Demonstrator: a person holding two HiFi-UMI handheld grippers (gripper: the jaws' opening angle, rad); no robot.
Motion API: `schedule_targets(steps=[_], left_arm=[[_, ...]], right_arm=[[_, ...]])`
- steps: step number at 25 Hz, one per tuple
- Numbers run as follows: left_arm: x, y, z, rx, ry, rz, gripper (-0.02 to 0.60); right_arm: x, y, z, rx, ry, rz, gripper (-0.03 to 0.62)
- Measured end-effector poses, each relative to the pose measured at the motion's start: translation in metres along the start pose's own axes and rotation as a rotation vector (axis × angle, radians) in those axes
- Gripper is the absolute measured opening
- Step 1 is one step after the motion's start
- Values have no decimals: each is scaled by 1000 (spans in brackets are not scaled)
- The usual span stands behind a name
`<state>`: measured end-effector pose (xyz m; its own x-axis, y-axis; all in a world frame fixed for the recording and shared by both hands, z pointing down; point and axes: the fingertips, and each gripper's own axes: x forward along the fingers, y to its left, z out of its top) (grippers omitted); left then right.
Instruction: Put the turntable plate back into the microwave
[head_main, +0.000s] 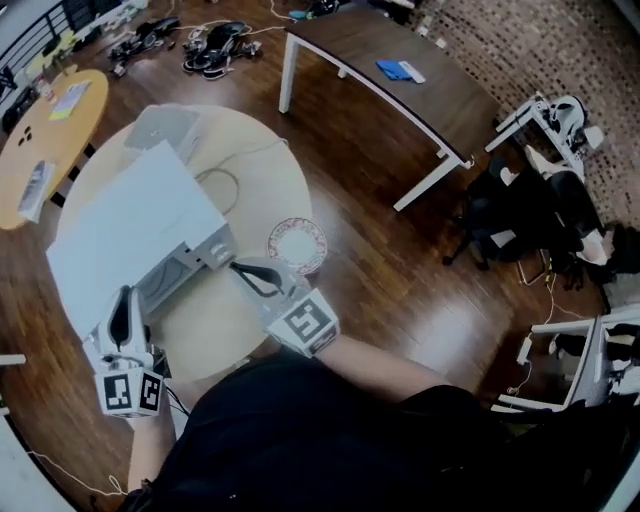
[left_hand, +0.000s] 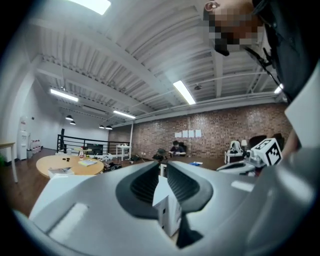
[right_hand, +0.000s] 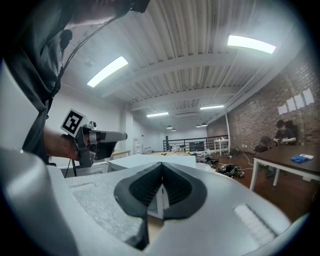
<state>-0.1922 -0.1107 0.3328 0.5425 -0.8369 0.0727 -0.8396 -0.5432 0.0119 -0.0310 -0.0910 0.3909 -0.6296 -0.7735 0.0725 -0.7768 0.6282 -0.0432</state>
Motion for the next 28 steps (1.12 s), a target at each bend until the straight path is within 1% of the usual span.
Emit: schedule_targets(steps=[4, 6, 9, 11, 14, 18, 20, 23, 28], left_arm=[[33, -29, 0, -1, 6, -74, 58], [54, -42, -11, -18, 15, -130, 60], [85, -68, -27, -45, 29, -229, 60], [99, -82, -28, -35, 35, -273, 60], [110, -98, -28, -13, 44, -320, 60], [134, -124, -40, 0, 62, -417, 60], [142, -144, -44, -6, 61, -460, 60], [149, -164, -40, 2, 61, -498, 60], [155, -178, -33, 22, 56, -523, 61]], right_arm=[[-24, -27, -1, 18, -4, -67, 2], [-40, -44, -4, 17, 0, -126, 2], [-69, -71, -9, 21, 12, -240, 2], [-83, -81, -11, 27, 12, -285, 2], [-99, -90, -14, 45, 4, -330, 2], [-124, -105, -25, 70, 1, -431, 2], [-144, -114, -32, 80, 7, -486, 2], [-164, -128, -38, 103, 5, -543, 2], [-177, -140, -45, 127, 3, -582, 2]])
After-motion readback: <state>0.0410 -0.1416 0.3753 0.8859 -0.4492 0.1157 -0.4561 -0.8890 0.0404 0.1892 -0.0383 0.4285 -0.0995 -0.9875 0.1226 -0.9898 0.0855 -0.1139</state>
